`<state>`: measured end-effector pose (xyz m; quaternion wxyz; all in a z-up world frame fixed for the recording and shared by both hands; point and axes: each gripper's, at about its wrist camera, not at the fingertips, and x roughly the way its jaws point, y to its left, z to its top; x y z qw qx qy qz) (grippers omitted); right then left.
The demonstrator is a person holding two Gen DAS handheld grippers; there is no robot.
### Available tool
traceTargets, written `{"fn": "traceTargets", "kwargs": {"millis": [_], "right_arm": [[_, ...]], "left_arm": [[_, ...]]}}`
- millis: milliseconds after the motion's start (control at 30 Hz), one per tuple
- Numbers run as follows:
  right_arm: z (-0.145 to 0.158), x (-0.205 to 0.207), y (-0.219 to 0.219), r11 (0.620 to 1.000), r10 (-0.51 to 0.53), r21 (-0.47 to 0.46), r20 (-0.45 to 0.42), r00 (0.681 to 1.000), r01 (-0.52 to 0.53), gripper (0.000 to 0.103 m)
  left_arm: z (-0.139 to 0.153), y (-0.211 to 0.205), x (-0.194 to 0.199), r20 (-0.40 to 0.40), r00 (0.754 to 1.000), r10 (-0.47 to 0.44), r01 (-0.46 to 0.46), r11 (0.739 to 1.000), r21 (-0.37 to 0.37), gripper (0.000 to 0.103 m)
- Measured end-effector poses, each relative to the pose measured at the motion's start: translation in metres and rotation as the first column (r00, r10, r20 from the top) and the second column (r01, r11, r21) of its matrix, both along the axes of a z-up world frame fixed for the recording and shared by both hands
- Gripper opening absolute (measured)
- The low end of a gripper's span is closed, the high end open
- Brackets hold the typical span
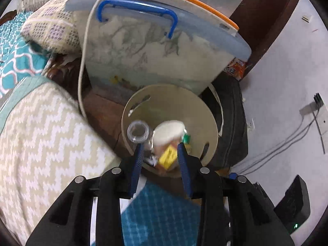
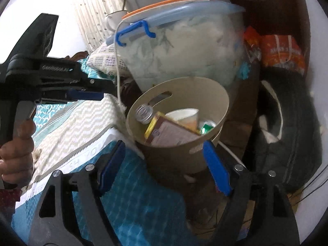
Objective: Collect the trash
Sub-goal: 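Move both tools back to the trash on the bed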
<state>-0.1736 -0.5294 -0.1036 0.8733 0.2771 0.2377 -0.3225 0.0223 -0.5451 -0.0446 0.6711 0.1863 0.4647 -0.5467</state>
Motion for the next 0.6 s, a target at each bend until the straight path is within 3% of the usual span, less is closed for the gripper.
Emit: {"fn": "traceTargets", "kwargs": {"millis": [200, 367, 600], "right_arm": [[0.001, 0.000, 0.033, 0.999, 0.015, 0.047, 0.052, 0.999, -0.017, 0.078], [0.013, 0.000, 0.062, 0.998, 0.005, 0.063, 0.107, 0.994, -0.012, 0.078], [0.032, 0.004, 0.099, 0.997, 0.016, 0.070, 0.167, 0.986, -0.028, 0.078]], "left_arm": [[0.003, 0.077, -0.003, 0.107, 0.992, 0.060, -0.057, 0.998, -0.033, 0.035], [0.007, 0.144, -0.010, 0.228, 0.965, 0.128, -0.118, 0.991, -0.057, 0.037], [0.015, 0.221, -0.009, 0.291, 0.930, 0.225, -0.207, 0.974, -0.093, 0.040]]}}
